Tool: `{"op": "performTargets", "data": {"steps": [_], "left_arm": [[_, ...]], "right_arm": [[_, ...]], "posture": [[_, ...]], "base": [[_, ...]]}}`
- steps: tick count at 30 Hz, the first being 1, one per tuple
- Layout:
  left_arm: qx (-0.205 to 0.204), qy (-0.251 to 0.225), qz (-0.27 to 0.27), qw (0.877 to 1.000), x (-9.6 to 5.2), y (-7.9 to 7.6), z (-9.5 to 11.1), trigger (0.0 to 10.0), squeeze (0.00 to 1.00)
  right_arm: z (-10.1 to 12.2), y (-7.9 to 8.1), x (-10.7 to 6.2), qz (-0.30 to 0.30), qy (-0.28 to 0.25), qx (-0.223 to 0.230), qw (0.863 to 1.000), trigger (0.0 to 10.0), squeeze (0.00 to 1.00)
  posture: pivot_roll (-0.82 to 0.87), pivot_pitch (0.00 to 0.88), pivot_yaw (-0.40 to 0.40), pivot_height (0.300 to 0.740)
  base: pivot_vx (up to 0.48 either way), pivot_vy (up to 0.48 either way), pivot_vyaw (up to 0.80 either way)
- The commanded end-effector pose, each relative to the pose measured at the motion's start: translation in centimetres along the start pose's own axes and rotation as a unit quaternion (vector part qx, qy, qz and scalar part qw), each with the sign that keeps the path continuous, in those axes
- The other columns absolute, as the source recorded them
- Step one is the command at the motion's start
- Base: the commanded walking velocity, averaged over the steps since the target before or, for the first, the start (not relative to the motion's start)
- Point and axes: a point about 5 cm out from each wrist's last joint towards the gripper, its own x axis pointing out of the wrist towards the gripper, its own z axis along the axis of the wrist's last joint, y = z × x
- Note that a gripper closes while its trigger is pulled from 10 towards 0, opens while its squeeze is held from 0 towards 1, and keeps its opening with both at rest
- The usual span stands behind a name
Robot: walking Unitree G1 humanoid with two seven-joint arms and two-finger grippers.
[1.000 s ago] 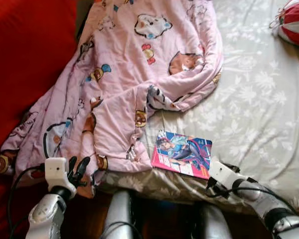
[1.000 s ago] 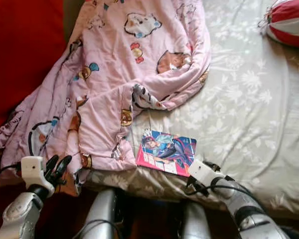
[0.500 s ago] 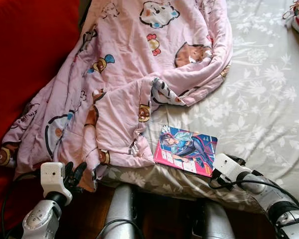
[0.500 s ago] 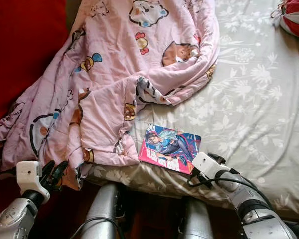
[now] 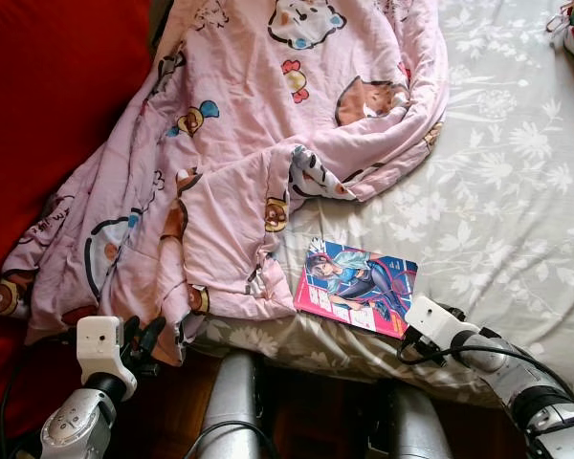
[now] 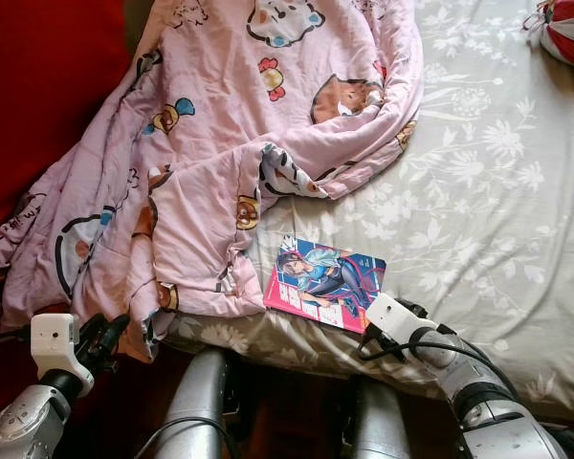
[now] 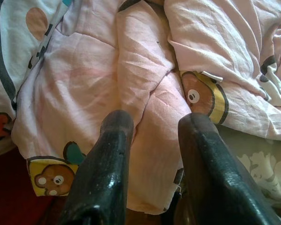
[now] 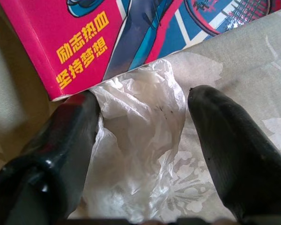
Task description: Clean up the room
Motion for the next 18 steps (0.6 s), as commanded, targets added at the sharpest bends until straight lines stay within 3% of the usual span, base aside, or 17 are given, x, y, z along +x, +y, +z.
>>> {"op": "performTargets", "data": {"steps": [1, 18], "left_arm": [[0.006, 0.028, 0.011, 1.000, -0.9, 0.6, -1.0, 10.0, 0.00], [0.006, 0.039, 0.008, 0.999, -1.3, 0.4, -1.5, 10.0, 0.00]], "right_arm": [[-1.0, 1.5, 0.0, 0.022, 0.020, 0.008, 1.000, 0.0, 0.00], [-1.8, 2.8, 0.0, 0.038, 0.039, 0.012, 0.998, 0.0, 0.00]], "posture": [[0.21, 0.437, 0.096, 0.641], [0.21, 0.444, 0.105, 0.641]], "base": [[0.000, 0.000, 0.00], [0.000, 0.000, 0.00]]}}
